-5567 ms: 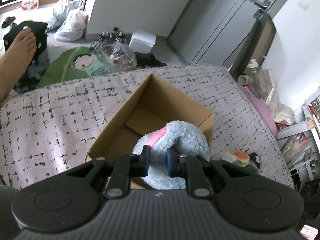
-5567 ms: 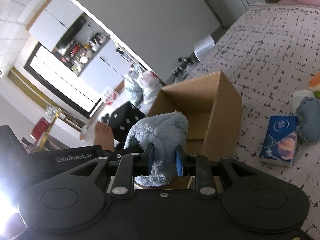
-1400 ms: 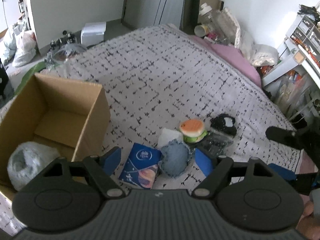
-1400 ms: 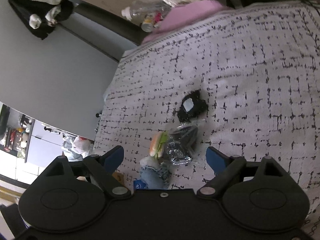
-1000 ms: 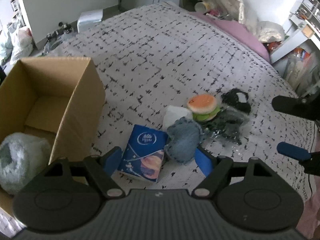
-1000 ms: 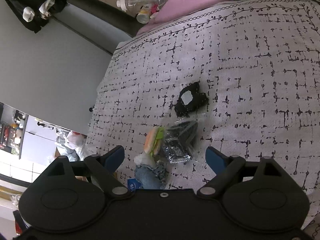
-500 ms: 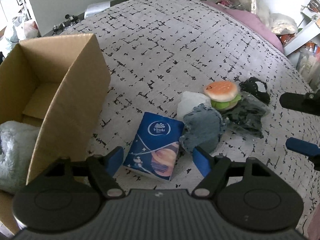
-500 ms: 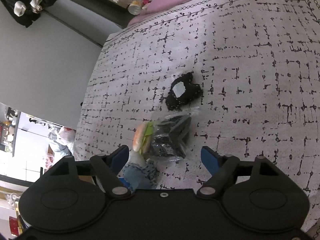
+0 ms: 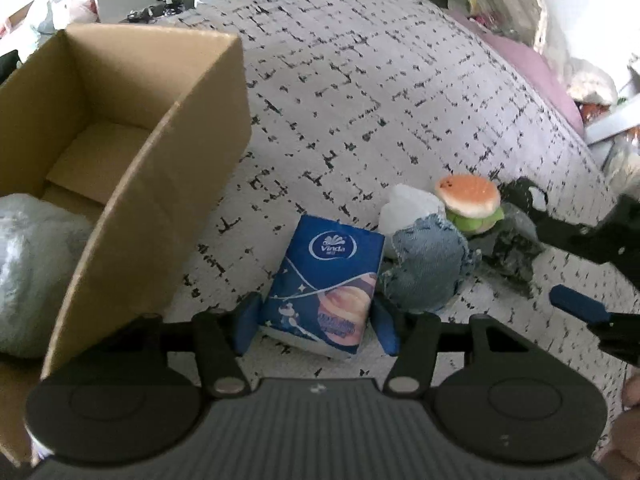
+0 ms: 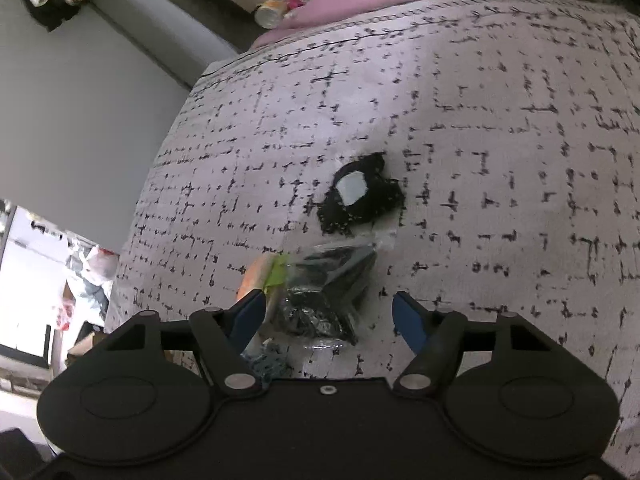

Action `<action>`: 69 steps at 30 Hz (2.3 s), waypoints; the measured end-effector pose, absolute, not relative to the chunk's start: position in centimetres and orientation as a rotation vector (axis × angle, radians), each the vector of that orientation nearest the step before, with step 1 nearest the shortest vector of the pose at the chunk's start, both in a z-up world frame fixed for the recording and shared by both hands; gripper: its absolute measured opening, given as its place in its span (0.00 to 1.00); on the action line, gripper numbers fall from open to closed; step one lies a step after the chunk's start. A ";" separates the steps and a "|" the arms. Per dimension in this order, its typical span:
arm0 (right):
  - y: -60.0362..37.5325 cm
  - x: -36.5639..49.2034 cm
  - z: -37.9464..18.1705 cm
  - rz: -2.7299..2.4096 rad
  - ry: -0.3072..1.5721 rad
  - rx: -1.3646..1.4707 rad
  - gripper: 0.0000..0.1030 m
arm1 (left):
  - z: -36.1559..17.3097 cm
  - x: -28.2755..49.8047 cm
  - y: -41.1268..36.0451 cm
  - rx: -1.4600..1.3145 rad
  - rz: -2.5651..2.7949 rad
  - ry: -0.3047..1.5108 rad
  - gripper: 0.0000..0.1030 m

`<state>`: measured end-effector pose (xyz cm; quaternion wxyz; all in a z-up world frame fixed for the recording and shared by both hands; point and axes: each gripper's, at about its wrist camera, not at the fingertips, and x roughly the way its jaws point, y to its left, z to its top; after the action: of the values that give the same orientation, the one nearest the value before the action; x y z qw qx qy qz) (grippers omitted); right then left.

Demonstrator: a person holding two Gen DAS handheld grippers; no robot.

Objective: Organize soft objects
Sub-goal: 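Grasp the blue tissue pack with the left gripper while the right grasps the plastic bag, then carry the tissue pack with the left gripper while the right carries the bag toward the box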

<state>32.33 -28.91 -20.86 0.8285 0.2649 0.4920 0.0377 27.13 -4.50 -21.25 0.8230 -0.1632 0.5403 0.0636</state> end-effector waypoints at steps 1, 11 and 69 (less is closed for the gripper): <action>-28.8 32.4 -21.0 0.090 1.048 0.555 0.58 | -21.0 27.0 -4.5 -0.350 0.134 1.147 0.55; -28.8 31.6 -20.9 0.110 1.060 0.521 0.13 | -17.8 24.7 -4.3 -0.373 0.147 1.108 0.52; -29.4 22.9 -9.2 0.553 0.609 0.757 0.02 | -4.7 17.6 0.6 -0.375 0.191 0.812 0.49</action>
<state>22.90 -29.44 -9.23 0.8478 0.3590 0.2889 0.2624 17.63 0.57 -4.73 0.8973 -0.1809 0.3921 0.0920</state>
